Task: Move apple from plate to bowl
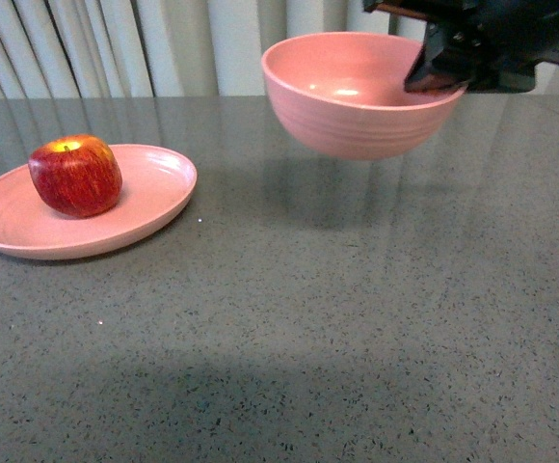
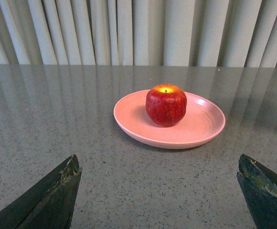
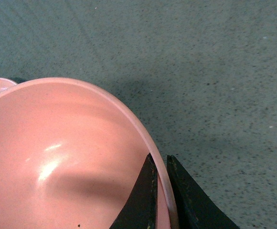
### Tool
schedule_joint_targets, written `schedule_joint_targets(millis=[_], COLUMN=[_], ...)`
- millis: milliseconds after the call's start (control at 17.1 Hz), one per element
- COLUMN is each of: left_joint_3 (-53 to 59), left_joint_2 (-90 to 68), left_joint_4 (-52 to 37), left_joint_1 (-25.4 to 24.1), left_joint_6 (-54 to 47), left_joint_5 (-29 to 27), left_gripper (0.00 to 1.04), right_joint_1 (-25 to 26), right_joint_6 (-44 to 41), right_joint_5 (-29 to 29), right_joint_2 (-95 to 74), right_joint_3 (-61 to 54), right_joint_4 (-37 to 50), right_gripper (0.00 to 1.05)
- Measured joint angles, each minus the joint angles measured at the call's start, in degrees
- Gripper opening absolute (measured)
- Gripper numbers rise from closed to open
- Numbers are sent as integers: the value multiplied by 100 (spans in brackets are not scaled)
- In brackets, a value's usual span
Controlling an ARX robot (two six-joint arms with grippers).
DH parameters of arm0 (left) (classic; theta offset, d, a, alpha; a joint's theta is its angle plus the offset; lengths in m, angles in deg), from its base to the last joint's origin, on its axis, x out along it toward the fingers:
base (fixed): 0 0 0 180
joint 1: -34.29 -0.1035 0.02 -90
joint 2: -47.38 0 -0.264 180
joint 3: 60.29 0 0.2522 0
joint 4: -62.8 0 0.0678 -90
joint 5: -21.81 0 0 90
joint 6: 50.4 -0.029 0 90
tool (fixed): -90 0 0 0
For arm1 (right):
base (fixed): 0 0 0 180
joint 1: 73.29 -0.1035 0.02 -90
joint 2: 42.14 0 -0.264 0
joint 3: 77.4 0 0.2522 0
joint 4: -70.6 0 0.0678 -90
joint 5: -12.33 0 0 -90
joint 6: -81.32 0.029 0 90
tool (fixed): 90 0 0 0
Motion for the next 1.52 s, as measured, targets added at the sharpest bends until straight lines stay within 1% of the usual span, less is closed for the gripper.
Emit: schedule_joint_targets(millis=[117, 469, 879, 1524], left_joint_3=[0, 0, 0, 0], left_joint_2=[0, 0, 0, 0], left_joint_4=[0, 0, 0, 0], left_joint_1=[0, 0, 0, 0], left_joint_6=[0, -2, 0, 0], left_joint_5=[0, 0, -2, 0], left_gripper=[98, 98, 98, 98], right_joint_1=[-203, -520, -597, -774], right_joint_6=[68, 295, 568, 612], right_joint_5=[-63, -267, -402, -535], right_joint_2=[-334, -1123, -1456, -1604], right_joint_3=[201, 551, 765, 935], right_joint_4=[-46, -85, -39, -42], right_gripper=[4, 4, 4, 4])
